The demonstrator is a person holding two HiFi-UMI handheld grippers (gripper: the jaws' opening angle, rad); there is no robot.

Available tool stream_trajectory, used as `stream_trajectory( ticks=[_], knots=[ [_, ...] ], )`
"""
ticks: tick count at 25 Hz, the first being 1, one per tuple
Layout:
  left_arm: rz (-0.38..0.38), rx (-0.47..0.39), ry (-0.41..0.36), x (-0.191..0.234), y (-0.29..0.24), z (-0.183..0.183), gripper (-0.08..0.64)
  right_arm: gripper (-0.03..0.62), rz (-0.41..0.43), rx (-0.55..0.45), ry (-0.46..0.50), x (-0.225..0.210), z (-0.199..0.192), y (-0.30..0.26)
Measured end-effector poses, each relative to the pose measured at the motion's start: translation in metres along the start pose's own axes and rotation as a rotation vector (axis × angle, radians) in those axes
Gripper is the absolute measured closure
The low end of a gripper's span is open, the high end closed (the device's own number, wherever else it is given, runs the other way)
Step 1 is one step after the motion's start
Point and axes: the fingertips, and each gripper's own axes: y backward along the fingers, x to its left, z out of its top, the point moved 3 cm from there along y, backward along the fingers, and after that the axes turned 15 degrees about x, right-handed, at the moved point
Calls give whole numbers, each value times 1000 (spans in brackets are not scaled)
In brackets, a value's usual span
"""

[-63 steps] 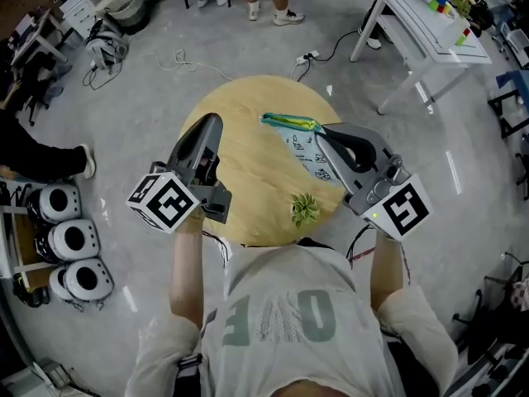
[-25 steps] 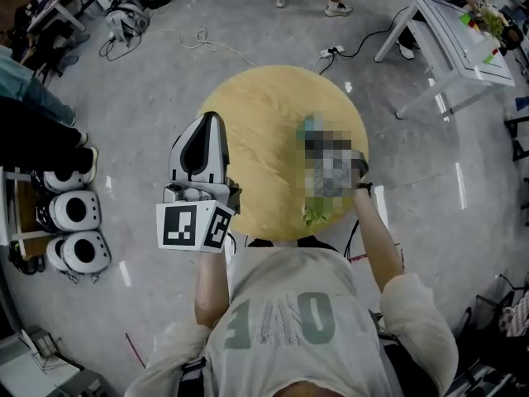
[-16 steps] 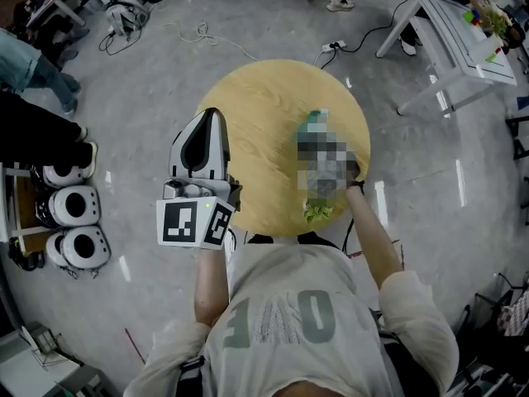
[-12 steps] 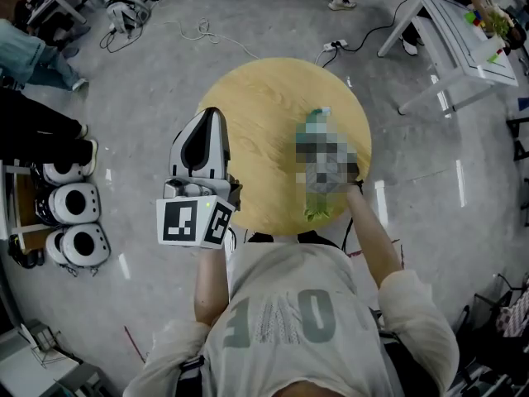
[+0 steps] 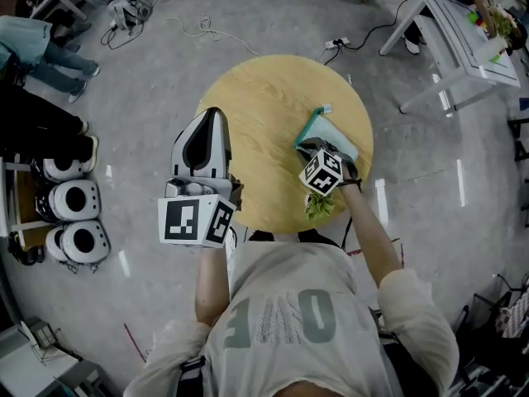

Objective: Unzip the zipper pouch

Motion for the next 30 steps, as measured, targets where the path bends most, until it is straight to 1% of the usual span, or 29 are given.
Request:
stream_trajectory(
  ticks=[1, 2, 4, 9, 12, 15, 17, 20, 22, 25, 28, 30],
  knots=[
    [0, 1, 0, 0, 0, 0, 532, 548, 15, -1, -10, 1, 0, 0],
    [1, 1, 0, 0, 0, 0, 532, 526, 31, -2, -20, 2, 0, 0],
    [1, -1, 0, 1, 0, 0, 532, 450, 56, -4, -42, 3, 0, -1],
    [-4, -5, 1, 3, -2, 1, 532, 437, 26, -31, -57, -9, 6, 13],
    [-11, -13, 1, 2, -4, 5, 532, 430, -14, -64, -48, -26, 14, 35],
    [-21, -26, -5, -1, -8, 11, 532, 430, -86, -123, -56, -54, 26, 69],
    [-29, -38, -12, -4, -10, 15, 532, 430, -149, -169, -72, -75, 34, 96],
    [-38, -59, -29, -11, -14, 23, 532, 430, -269, -248, -105, -105, 45, 145],
    [-40, -74, -46, -15, -16, 28, 532, 430, -355, -318, -146, -120, 51, 182],
    [-34, -100, -77, -23, -17, 35, 532, 445, -460, -456, -257, -131, 54, 237],
    [-29, -123, -108, -31, -16, 40, 532, 494, -529, -615, -392, -128, 52, 285],
    [-27, -136, -128, -35, -16, 42, 532, 521, -557, -716, -464, -122, 52, 311]
  ],
)
